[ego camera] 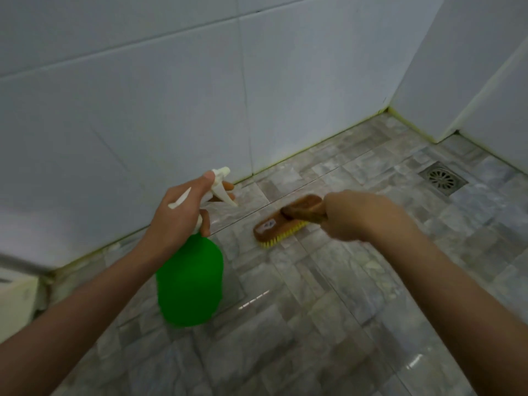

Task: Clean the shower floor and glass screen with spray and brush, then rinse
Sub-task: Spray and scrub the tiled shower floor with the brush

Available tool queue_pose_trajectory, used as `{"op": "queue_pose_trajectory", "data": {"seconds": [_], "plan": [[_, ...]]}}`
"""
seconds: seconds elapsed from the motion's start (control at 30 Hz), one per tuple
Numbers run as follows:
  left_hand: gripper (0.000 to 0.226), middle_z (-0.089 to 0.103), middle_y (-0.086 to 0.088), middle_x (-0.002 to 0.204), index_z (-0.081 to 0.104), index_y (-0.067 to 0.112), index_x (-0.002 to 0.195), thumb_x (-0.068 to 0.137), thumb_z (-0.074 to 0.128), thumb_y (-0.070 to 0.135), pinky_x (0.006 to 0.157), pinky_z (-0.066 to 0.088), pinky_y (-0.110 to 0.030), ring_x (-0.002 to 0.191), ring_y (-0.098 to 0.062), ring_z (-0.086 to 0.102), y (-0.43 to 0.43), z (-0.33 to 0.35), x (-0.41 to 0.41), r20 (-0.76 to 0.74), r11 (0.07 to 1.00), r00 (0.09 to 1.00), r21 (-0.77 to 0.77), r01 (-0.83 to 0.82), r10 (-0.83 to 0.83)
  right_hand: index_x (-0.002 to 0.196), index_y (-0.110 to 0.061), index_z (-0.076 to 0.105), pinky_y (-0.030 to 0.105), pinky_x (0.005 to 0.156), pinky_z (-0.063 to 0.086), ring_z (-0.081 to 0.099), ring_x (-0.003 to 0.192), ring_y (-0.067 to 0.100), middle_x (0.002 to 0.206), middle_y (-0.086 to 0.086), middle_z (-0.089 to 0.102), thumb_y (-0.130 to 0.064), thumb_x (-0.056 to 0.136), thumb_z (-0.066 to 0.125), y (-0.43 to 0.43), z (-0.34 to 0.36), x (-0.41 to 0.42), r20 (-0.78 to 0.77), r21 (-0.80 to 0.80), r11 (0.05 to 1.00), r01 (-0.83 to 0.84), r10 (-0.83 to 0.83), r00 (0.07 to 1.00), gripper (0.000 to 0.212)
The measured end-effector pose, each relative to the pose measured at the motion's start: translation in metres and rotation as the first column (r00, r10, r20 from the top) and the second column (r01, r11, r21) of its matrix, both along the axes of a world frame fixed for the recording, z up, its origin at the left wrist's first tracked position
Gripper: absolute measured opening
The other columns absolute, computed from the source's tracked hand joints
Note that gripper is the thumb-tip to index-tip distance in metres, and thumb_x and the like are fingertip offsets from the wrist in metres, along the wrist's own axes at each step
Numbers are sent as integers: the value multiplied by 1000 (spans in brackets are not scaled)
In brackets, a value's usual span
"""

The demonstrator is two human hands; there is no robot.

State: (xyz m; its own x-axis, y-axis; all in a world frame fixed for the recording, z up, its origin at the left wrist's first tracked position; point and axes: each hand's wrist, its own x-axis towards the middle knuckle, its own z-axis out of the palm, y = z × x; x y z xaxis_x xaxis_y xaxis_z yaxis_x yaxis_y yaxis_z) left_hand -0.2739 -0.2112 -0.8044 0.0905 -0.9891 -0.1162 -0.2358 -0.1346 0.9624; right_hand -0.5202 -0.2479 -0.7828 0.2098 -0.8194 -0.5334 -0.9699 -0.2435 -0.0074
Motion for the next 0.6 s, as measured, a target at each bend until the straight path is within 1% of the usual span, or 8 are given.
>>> {"op": "queue_pose_trajectory", "data": {"seconds": [0.1, 0.17, 0.23, 0.33, 0.43, 0.47, 0.53, 0.6], "plan": [[39, 75, 2, 111, 71, 19, 112, 99, 46, 46, 52, 42, -28, 36, -18, 45, 11, 1, 15, -30, 1000, 999, 16, -25, 26, 138, -36, 40, 29, 64, 48, 60, 77, 18, 95, 1, 59, -17, 98, 39, -3, -30, 25, 99, -67, 996, -55, 61, 993, 44], [48, 74, 2, 113, 74, 21, 105, 88, 49, 58, 54, 42, -29, 36, -17, 47, 21, 1, 23, -4, 999, 1000, 31, -18, 18, 142, -31, 37, 27, 56, 42, 53, 65, 13, 91, 0, 58, -21, 100, 38, -15, -43, 36, 186, -103, 993, -56, 75, 980, 44], [51, 75, 2, 110, 75, 20, 102, 85, 48, 59, 53, 43, -27, 36, -17, 47, 31, -1, 32, 19, 999, 1000, 30, -14, 13, 143, -33, 35, 26, 53, 42, 45, 56, 10, 86, 1, 52, -16, 100, 37, -10, -32, 35, 146, -68, 992, -104, 113, 983, 47], [44, 76, 3, 106, 74, 16, 105, 95, 47, 50, 48, 43, -25, 35, -17, 45, 44, 0, 45, 26, 998, 999, 38, -40, 39, 143, -40, 31, 29, 68, 53, 50, 64, 14, 84, -1, 46, -10, 99, 36, 29, -1, 36, 22, 94, 985, -146, 144, 989, 53], [44, 76, 1, 107, 72, 15, 109, 95, 47, 49, 52, 43, -30, 36, -20, 43, 50, 0, 54, -6, 996, 997, 51, -73, 74, 147, -49, 17, 33, 71, 52, 57, 80, 21, 120, 8, 52, -5, 94, 37, 30, -11, 65, 54, 20, 960, -279, 278, 959, 72], [47, 76, 0, 107, 73, 18, 108, 91, 48, 54, 55, 43, -32, 37, -21, 44, 52, 0, 55, -9, 996, 997, 57, -73, 73, 147, -49, 15, 34, 71, 51, 59, 86, 24, 122, 10, 53, -5, 95, 36, 20, -24, 76, 104, -28, 963, -268, 269, 957, 72], [50, 76, -1, 106, 75, 23, 102, 84, 48, 62, 59, 44, -35, 38, -22, 45, 55, 1, 55, -4, 995, 997, 66, -72, 73, 148, -46, 16, 34, 71, 48, 60, 91, 26, 117, 10, 58, -9, 98, 35, 10, -35, 88, 207, -75, 982, -174, 186, 961, 65], [46, 76, 0, 106, 75, 23, 100, 87, 47, 58, 57, 44, -32, 38, -22, 45, 58, 2, 56, -11, 995, 997, 63, -76, 77, 147, -42, 23, 33, 68, 47, 57, 80, 22, 105, 2, 59, -9, 97, 36, 21, -30, 85, 200, -55, 986, -158, 166, 966, 61]]}}
